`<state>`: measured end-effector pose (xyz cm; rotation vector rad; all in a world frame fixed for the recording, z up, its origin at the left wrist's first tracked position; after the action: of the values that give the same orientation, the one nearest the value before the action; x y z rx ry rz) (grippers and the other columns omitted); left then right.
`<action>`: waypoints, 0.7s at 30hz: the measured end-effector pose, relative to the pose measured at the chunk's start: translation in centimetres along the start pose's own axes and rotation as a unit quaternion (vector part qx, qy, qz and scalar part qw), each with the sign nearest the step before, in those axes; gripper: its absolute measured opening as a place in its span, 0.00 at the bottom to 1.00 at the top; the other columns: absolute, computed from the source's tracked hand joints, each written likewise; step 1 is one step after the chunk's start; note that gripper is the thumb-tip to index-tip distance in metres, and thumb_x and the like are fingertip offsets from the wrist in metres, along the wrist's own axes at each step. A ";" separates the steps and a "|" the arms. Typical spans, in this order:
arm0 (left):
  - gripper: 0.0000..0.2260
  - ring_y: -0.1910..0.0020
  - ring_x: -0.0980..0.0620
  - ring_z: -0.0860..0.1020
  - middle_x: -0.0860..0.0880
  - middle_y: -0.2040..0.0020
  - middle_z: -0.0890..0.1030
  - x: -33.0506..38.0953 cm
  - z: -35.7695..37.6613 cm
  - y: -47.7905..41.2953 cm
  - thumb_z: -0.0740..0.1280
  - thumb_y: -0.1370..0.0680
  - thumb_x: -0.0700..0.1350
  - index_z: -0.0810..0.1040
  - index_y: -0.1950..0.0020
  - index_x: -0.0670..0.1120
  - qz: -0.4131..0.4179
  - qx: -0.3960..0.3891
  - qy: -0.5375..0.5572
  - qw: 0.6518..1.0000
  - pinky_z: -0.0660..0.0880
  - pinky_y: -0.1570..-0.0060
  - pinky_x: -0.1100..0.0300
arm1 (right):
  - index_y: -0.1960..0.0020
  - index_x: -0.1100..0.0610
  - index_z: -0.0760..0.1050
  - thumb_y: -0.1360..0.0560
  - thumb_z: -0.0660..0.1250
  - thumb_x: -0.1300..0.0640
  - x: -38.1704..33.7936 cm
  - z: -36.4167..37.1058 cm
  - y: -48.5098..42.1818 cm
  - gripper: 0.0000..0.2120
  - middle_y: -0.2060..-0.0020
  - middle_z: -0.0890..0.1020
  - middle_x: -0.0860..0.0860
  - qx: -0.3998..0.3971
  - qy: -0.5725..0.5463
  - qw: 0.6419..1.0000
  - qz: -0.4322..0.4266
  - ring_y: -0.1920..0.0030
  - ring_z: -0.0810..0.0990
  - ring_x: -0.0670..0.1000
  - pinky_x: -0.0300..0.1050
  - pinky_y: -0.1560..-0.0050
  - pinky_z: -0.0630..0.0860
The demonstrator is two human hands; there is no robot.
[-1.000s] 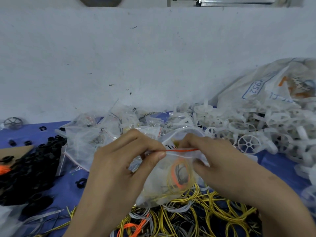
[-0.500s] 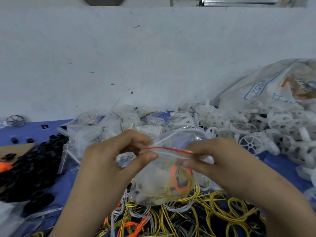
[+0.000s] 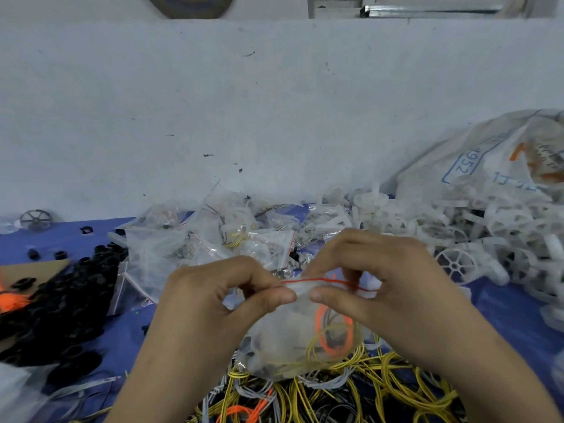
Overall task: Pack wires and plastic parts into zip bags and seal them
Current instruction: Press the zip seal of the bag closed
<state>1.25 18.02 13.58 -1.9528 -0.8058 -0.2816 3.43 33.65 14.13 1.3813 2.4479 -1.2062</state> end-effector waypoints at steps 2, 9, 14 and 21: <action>0.09 0.70 0.65 0.77 0.61 0.71 0.79 -0.1 0.1 0.0 0.71 0.39 0.61 0.79 0.70 0.57 -0.006 -0.003 0.016 1.000 0.67 0.69 0.77 | 0.58 0.48 0.83 0.31 0.72 0.51 0.0 0.0 0.0 0.03 0.63 0.80 0.42 -0.004 -0.008 1.000 -0.001 0.61 0.77 0.45 0.35 0.60 0.70; 0.12 0.66 0.59 0.79 0.57 0.66 0.80 -0.1 0.6 0.1 0.66 0.30 0.59 0.81 0.62 0.52 0.023 -0.039 0.016 0.999 0.73 0.67 0.63 | 0.60 0.48 0.83 0.31 0.70 0.52 -1.2 0.2 0.2 0.03 0.66 0.80 0.41 0.020 0.067 0.996 -0.062 0.61 0.74 0.47 0.37 0.62 0.69; 0.13 0.66 0.57 0.78 0.55 0.67 0.79 -0.3 0.6 0.1 0.65 0.28 0.57 0.81 0.64 0.50 0.027 -0.028 0.010 0.999 0.72 0.67 0.61 | 0.59 0.50 0.82 0.31 0.71 0.53 -1.7 0.7 0.1 0.02 0.64 0.80 0.41 0.058 0.109 0.988 -0.093 0.58 0.71 0.48 0.37 0.58 0.68; 0.10 0.64 0.59 0.77 0.55 0.65 0.78 0.4 0.7 0.0 0.65 0.27 0.55 0.80 0.62 0.51 0.066 -0.045 -0.020 0.997 0.70 0.66 0.66 | 0.63 0.51 0.82 0.32 0.72 0.56 -1.6 0.6 0.0 0.02 0.68 0.79 0.41 0.072 0.103 0.987 -0.096 0.56 0.69 0.46 0.33 0.55 0.64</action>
<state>1.41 18.79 13.42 -2.0923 -0.6975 -0.2038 4.21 32.10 14.42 1.3963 2.7396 -1.3684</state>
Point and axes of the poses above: each hand's wrist, its own y-axis away from the middle knuckle, its own z-axis out of the palm, x = y × z, the point moved 6 cm from there along -y, towards the middle knuckle
